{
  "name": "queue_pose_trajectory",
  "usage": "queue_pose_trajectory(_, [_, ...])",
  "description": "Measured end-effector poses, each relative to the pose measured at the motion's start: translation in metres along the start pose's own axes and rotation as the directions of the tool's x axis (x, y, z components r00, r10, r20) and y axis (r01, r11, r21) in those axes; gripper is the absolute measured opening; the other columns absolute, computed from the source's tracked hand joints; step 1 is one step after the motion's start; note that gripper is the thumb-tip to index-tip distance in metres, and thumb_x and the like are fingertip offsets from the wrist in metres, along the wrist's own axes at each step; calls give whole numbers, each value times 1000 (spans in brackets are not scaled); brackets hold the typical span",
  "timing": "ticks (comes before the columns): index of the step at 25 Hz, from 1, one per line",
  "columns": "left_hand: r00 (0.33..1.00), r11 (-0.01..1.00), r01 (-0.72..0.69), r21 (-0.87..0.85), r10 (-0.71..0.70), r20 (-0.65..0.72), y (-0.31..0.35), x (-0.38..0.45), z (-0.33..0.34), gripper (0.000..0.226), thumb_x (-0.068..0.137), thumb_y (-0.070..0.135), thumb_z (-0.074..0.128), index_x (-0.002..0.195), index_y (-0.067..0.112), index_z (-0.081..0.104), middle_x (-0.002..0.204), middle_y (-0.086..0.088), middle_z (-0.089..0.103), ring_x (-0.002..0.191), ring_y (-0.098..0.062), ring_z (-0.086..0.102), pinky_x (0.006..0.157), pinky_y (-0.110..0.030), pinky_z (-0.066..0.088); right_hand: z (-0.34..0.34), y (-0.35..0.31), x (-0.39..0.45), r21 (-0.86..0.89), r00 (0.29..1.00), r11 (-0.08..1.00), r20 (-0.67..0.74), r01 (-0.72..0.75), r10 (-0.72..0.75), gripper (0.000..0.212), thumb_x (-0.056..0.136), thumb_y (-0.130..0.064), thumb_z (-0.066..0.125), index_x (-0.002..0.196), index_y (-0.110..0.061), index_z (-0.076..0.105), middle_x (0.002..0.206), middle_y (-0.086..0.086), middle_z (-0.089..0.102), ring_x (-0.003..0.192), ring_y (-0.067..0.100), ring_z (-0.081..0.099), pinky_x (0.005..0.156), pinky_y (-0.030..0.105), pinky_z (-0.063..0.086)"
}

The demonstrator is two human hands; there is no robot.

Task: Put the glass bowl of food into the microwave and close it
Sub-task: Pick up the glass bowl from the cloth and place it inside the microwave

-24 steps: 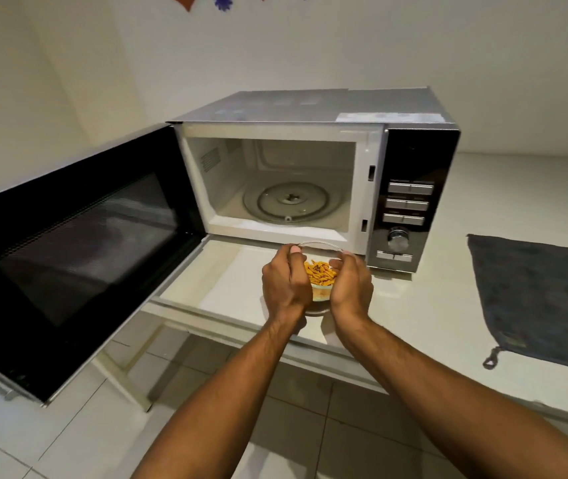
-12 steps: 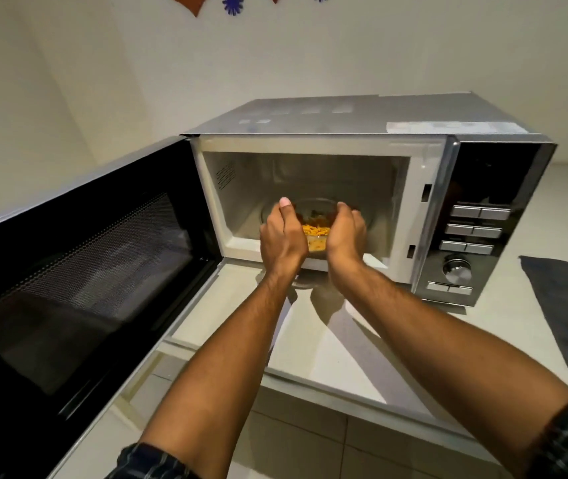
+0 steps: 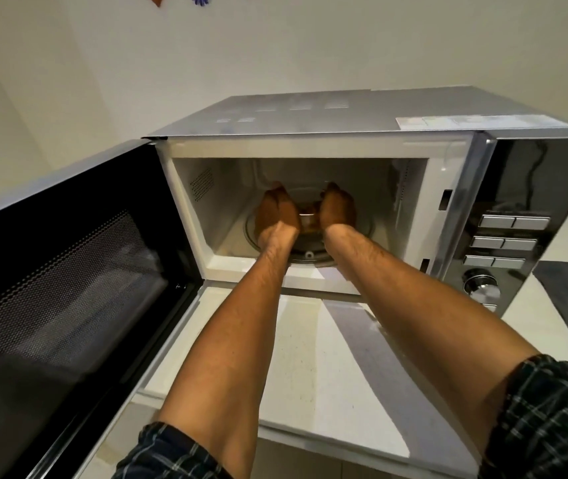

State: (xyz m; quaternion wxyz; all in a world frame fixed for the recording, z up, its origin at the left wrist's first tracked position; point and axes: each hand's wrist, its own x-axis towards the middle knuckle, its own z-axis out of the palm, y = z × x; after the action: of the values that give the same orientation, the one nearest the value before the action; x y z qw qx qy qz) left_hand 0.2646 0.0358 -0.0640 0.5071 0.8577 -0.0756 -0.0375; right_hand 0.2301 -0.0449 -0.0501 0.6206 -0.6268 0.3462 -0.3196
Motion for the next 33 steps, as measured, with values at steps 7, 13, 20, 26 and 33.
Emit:
queue_pose_trajectory(7, [974,974,-197,-109,182,-135,1,20,7,56,106,49,19,70,22,52,71,-3,53,68,-18,50,74,-29,34,9,14,21,-69,999,997,-12,36,-37,48,105,-41,31,72,-20,59,83,7,64,79,26,60,89,43,50])
queue_pose_trajectory(13, [977,980,-185,-75,175,-124,0,19,12,63,105,54,15,79,16,59,67,-1,52,65,-18,49,63,-26,31,9,18,24,-81,999,996,-20,37,-39,49,106,-43,28,66,-24,51,65,1,50,61,17,48,75,39,42])
queue_pose_trajectory(20, [983,988,-150,-31,146,-110,2,13,10,64,102,60,15,70,20,53,68,-2,54,66,-18,51,66,-29,33,0,16,22,-119,999,992,25,34,-31,51,105,-53,25,73,-23,50,67,-1,48,63,16,49,74,35,40])
queue_pose_trajectory(26, [910,938,-344,46,345,-231,5,-22,-21,45,99,59,29,91,26,58,82,8,58,70,-13,55,72,-29,44,-26,9,-31,-202,991,974,-61,101,-116,45,103,-49,41,128,-18,62,125,12,68,107,31,65,87,38,53])
queue_pose_trajectory(33, [319,234,-653,720,948,-18,37,-101,-113,22,93,27,50,84,10,61,83,-9,65,75,-27,58,70,-39,41,-45,50,-160,-20,959,971,164,239,-232,12,97,-25,62,103,-34,57,98,-11,64,86,8,61,67,12,44])
